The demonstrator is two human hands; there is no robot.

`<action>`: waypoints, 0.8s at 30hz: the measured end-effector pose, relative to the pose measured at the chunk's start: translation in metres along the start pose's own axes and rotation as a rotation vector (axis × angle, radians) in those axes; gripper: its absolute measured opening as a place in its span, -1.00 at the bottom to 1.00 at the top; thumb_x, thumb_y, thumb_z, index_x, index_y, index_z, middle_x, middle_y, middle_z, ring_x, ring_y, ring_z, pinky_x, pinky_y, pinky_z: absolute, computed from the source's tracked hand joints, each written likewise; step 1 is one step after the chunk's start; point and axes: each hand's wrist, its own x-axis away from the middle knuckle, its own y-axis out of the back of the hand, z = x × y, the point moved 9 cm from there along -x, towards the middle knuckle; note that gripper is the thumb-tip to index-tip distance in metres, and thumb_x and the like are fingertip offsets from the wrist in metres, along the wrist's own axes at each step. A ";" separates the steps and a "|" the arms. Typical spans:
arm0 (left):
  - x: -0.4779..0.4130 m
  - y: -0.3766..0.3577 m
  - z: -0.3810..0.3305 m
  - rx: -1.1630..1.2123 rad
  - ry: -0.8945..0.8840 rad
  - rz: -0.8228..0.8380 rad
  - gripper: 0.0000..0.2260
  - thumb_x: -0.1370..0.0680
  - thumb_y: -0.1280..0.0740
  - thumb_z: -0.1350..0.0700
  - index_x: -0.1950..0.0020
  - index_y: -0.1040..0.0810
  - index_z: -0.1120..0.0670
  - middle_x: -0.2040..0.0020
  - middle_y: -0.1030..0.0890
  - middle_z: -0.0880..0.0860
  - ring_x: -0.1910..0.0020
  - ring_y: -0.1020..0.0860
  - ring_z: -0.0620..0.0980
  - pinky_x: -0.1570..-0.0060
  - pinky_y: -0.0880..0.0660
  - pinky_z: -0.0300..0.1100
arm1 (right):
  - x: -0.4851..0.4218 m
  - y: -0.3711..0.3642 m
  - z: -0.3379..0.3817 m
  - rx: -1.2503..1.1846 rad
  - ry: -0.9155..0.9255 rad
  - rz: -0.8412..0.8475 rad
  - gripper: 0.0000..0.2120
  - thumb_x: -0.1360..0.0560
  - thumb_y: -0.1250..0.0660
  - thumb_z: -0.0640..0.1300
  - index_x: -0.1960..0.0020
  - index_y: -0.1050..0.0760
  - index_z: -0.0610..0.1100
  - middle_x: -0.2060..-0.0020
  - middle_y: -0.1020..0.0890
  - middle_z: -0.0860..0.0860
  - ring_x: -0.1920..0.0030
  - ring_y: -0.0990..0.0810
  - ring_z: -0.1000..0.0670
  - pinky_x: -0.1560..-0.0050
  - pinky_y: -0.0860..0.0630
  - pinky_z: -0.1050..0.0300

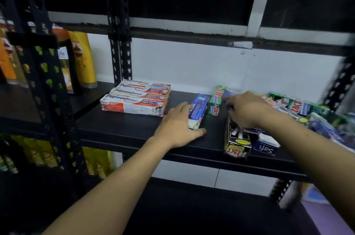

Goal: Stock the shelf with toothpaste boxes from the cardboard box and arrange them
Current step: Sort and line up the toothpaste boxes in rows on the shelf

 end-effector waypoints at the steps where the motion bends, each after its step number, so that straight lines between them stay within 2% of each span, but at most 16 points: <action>1: 0.000 -0.003 0.005 0.055 0.027 0.008 -0.29 -0.40 -0.44 -0.26 -0.45 -0.31 -0.02 -0.43 -0.38 -0.05 -0.34 -0.40 0.01 -0.31 -0.37 -0.06 | -0.004 -0.007 -0.009 -0.015 -0.006 0.005 -0.67 -0.49 -0.11 0.02 -0.19 -0.48 0.01 -0.21 -0.60 -0.08 -0.09 -0.54 -0.20 -0.12 -0.53 -0.05; 3: -0.001 0.001 0.013 0.167 0.073 -0.030 -0.42 -0.44 -0.45 -0.14 -0.38 -0.36 -0.04 -0.32 -0.49 -0.07 -0.22 -0.47 -0.04 -0.16 -0.40 -0.17 | -0.010 -0.010 -0.020 -0.055 -0.025 -0.013 -0.69 -0.55 -0.12 -0.05 -0.24 -0.47 -0.02 -0.15 -0.60 -0.15 0.00 -0.50 -0.20 -0.06 -0.52 0.00; 5: -0.001 0.006 0.022 0.226 0.134 -0.062 -0.45 -0.47 -0.44 -0.05 -0.41 -0.37 -0.02 -0.30 -0.52 -0.06 -0.22 -0.49 -0.04 -0.07 -0.34 -0.25 | -0.015 -0.011 -0.026 -0.036 -0.068 0.009 -0.71 -0.57 -0.15 -0.13 -0.25 -0.48 -0.10 -0.11 -0.60 -0.17 0.04 -0.45 -0.16 0.06 -0.47 0.09; 8: -0.001 0.006 0.027 0.268 0.183 -0.084 -0.44 -0.48 -0.41 -0.03 -0.45 -0.36 -0.03 -0.31 -0.53 -0.04 -0.22 -0.48 -0.04 -0.07 -0.29 -0.29 | -0.018 -0.012 -0.032 0.018 -0.128 0.042 -0.72 -0.48 -0.23 -0.21 -0.17 -0.52 -0.13 -0.08 -0.60 -0.14 -0.03 -0.55 -0.16 0.11 -0.51 0.09; 11: 0.000 0.005 0.024 0.272 0.179 -0.080 -0.50 -0.49 -0.40 -0.02 -0.41 -0.40 -0.07 -0.17 -0.54 -0.07 -0.05 -0.46 -0.09 -0.02 -0.35 -0.26 | -0.020 -0.003 -0.028 0.032 -0.126 -0.078 -0.72 -0.45 -0.27 -0.18 -0.14 -0.55 -0.04 -0.05 -0.61 -0.10 -0.03 -0.59 -0.17 0.12 -0.48 0.07; 14: 0.001 0.007 0.026 0.314 0.190 -0.092 -0.54 -0.50 -0.40 -0.01 -0.39 -0.42 -0.09 -0.11 -0.52 -0.11 -0.03 -0.49 -0.09 0.00 -0.37 -0.25 | -0.033 0.003 -0.013 -0.110 -0.029 -0.154 -0.65 -0.50 -0.27 -0.09 -0.27 -0.52 0.06 -0.12 -0.62 -0.07 -0.14 -0.56 -0.17 -0.07 -0.51 0.00; 17: 0.003 0.013 0.028 0.388 0.195 -0.136 -0.58 -0.50 -0.42 0.03 -0.36 -0.46 -0.07 -0.11 -0.53 -0.13 -0.03 -0.48 -0.15 0.13 -0.35 -0.47 | -0.051 -0.012 -0.008 -0.235 -0.014 -0.042 -0.54 -0.52 -0.34 0.08 -0.40 -0.43 0.04 -0.25 -0.57 -0.05 -0.26 -0.50 -0.16 -0.21 -0.49 -0.02; 20: 0.006 0.018 0.030 0.442 0.193 -0.178 -0.62 -0.50 -0.43 0.05 -0.31 -0.51 -0.06 -0.06 -0.55 -0.17 0.02 -0.50 -0.22 0.17 -0.33 -0.61 | -0.065 -0.022 -0.006 -0.098 -0.053 0.015 -0.48 -0.58 -0.12 0.26 -0.45 -0.36 0.05 -0.35 -0.49 -0.08 -0.37 -0.36 -0.22 -0.29 -0.37 -0.08; 22: 0.005 0.020 0.030 0.443 0.184 -0.197 -0.62 -0.50 -0.43 0.03 -0.31 -0.53 -0.05 -0.10 -0.59 -0.14 0.00 -0.52 -0.21 0.14 -0.34 -0.57 | -0.070 -0.024 -0.002 -0.046 -0.078 0.021 -0.45 -0.59 0.01 0.31 -0.43 -0.36 0.04 -0.35 -0.48 -0.12 -0.38 -0.31 -0.23 -0.33 -0.28 -0.14; 24: 0.004 0.021 0.031 0.430 0.180 -0.210 -0.61 -0.50 -0.43 0.00 -0.32 -0.53 -0.05 -0.15 -0.61 -0.11 -0.06 -0.54 -0.18 0.05 -0.37 -0.45 | -0.071 -0.030 0.004 -0.023 -0.083 0.038 -0.41 -0.56 0.02 0.37 -0.42 -0.36 0.06 -0.35 -0.47 -0.12 -0.40 -0.30 -0.22 -0.38 -0.20 -0.19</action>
